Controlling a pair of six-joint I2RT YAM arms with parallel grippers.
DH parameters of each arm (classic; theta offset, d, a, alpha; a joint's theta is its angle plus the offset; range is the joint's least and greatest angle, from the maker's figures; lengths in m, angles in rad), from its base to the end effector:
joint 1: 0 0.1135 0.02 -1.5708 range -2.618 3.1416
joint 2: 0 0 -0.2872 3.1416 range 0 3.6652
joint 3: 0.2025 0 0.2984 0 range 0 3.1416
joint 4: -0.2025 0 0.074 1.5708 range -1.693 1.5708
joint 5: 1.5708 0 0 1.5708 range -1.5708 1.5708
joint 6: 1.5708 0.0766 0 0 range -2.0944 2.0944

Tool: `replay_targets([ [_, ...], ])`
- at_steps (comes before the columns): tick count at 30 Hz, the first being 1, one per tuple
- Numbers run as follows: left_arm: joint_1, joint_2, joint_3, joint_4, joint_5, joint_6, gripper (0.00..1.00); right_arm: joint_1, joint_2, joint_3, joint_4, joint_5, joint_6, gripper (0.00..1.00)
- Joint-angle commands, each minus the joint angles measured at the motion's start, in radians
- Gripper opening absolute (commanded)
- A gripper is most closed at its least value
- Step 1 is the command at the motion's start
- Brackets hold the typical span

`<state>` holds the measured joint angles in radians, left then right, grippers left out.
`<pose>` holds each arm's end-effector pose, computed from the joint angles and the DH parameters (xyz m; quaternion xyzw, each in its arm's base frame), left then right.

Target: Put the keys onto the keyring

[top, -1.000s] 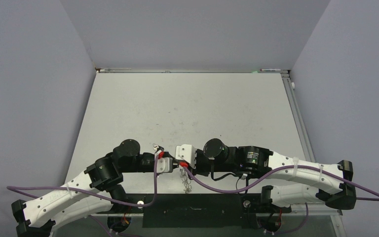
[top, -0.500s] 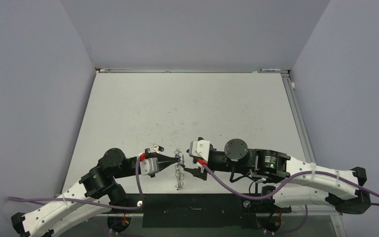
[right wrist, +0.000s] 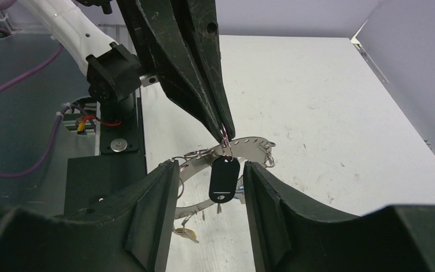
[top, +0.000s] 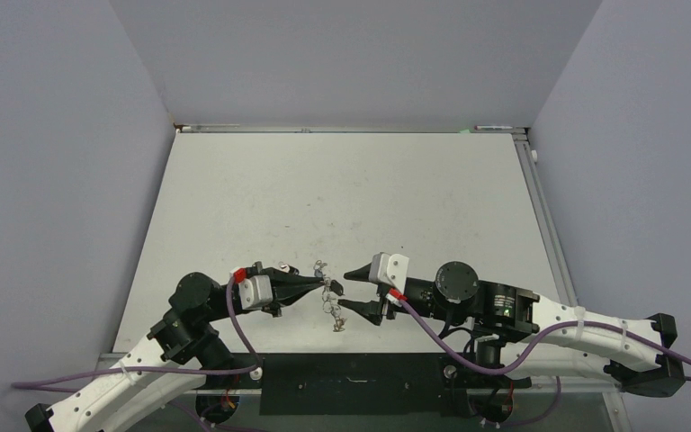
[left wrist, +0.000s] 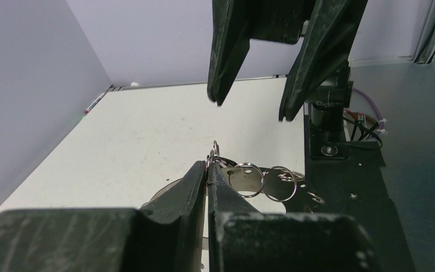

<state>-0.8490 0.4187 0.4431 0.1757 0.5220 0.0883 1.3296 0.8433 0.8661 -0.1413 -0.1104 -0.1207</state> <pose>0.0942 -0.1648 0.3253 0.4544 0.4553 -0.4293 0.6339 0.0560 0.2632 0.3769 -0.5226 0.5345 0.4107 0.5221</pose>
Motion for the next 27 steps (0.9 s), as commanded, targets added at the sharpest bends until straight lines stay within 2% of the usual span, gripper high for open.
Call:
replay_targets([
  [1, 0.006, -0.022, -0.002, 0.132, 0.068, -0.033, 0.00, -0.009, 0.030, 0.004, 0.084, -0.037, -0.009, 0.44],
  [11, 0.007, -0.041, -0.011, 0.136, 0.095, -0.032, 0.00, -0.127, 0.090, 0.052, 0.060, -0.187, -0.025, 0.34],
  [17, 0.006, -0.052, -0.011, 0.116, 0.093, -0.026, 0.00, -0.152, 0.101, 0.054, 0.079, -0.245, -0.022, 0.28],
  [27, 0.007, -0.050, -0.006, 0.099, 0.076, -0.018, 0.00, -0.154, 0.099, 0.056, 0.062, -0.344, -0.023, 0.29],
])
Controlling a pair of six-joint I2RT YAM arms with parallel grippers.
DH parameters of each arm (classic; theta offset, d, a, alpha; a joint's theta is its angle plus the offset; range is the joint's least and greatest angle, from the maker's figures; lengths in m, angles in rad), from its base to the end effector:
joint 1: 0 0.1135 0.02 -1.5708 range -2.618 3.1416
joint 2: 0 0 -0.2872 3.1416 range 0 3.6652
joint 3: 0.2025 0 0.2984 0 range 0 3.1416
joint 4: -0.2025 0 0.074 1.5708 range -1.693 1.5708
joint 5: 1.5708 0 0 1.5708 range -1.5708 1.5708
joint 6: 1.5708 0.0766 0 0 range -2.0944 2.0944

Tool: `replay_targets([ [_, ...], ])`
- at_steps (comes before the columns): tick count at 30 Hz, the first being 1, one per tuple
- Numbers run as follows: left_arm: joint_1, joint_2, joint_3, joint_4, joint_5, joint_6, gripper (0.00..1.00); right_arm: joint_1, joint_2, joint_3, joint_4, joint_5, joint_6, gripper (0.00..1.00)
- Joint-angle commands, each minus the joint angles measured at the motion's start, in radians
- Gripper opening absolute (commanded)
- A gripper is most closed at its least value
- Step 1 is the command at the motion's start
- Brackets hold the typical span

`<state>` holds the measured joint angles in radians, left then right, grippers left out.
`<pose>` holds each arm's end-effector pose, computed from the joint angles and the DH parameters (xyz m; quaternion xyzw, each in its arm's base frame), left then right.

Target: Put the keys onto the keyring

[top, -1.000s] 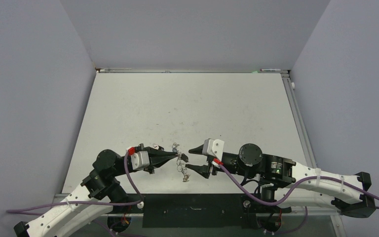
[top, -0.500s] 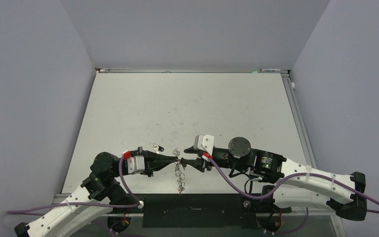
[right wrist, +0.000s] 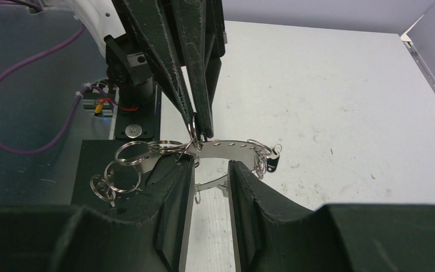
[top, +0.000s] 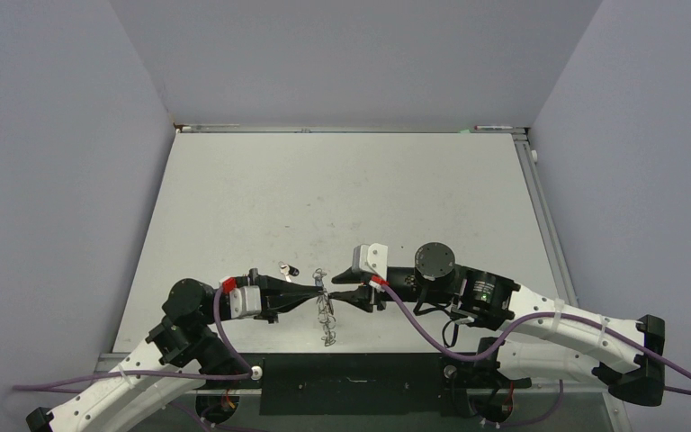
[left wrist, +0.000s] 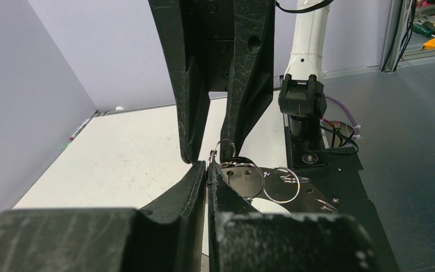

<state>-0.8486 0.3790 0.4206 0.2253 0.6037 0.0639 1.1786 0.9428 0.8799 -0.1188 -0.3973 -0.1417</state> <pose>0.0830 -0.1600 0.3280 0.4674 0.4159 -0.4569 0.6323 0.0831 0.2784 0.3613 -0.5617 0.5175 0.4426 0.4699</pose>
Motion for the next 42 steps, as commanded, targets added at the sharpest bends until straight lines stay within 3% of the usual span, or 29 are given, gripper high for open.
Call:
replay_targets([
  [1, 0.006, -0.010, 0.017, 0.049, -0.006, 0.007, 0.00, -0.004, -0.001, 0.042, 0.040, -0.058, -0.002, 0.28],
  [15, 0.006, -0.010, 0.017, 0.045, -0.013, 0.011, 0.00, -0.005, -0.030, 0.041, -0.014, -0.043, 0.000, 0.33],
  [42, 0.005, -0.003, 0.017, 0.042, -0.004, 0.010, 0.00, -0.005, -0.001, 0.051, 0.052, -0.041, 0.008, 0.24],
])
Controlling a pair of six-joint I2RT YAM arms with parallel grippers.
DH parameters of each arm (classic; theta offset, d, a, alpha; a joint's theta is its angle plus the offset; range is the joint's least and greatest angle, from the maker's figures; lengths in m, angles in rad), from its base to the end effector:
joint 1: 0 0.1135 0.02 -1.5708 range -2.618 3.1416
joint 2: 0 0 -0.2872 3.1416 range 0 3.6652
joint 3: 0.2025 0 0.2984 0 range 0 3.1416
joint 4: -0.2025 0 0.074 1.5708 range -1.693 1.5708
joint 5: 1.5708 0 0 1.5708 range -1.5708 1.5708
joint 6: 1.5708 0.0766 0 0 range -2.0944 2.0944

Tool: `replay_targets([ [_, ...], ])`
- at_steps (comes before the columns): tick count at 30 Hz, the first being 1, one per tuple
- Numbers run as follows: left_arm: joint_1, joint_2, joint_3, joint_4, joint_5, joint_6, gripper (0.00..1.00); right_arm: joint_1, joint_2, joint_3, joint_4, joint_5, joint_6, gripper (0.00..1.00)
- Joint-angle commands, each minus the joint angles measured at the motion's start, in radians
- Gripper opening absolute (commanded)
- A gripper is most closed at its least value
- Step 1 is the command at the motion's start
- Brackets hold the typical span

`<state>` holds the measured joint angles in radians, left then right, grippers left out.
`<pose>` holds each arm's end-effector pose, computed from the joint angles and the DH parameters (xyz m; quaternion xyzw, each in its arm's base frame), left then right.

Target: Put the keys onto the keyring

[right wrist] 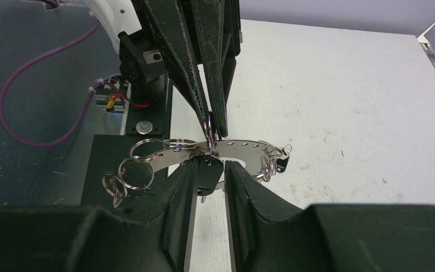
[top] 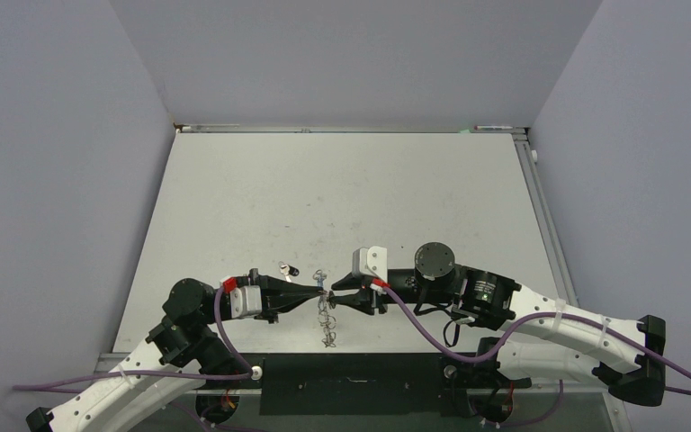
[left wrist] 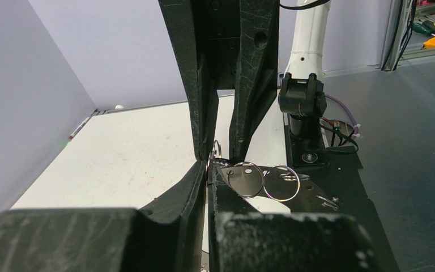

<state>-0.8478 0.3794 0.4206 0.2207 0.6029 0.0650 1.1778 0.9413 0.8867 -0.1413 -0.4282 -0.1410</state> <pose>0.0834 -0.1601 0.3274 0.4676 0.4180 -0.4561 0.6314 0.0805 0.2773 0.3617 -0.5692 0.5143 0.4499 0.4572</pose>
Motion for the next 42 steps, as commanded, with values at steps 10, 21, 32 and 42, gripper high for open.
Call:
replay_targets([
  [10, 0.005, -0.002, 0.015, 0.048, -0.003, 0.009, 0.00, -0.004, 0.005, 0.044, 0.087, -0.002, 0.008, 0.17],
  [21, 0.006, -0.013, 0.012, 0.052, -0.016, 0.010, 0.00, -0.006, -0.029, 0.004, 0.081, 0.029, 0.016, 0.05],
  [32, 0.007, -0.027, 0.003, 0.069, -0.022, -0.002, 0.00, -0.023, -0.104, -0.133, 0.188, 0.053, 0.098, 0.05],
  [42, 0.013, -0.023, 0.003, 0.078, -0.018, -0.008, 0.00, -0.023, -0.042, -0.102, 0.212, -0.003, 0.106, 0.06],
])
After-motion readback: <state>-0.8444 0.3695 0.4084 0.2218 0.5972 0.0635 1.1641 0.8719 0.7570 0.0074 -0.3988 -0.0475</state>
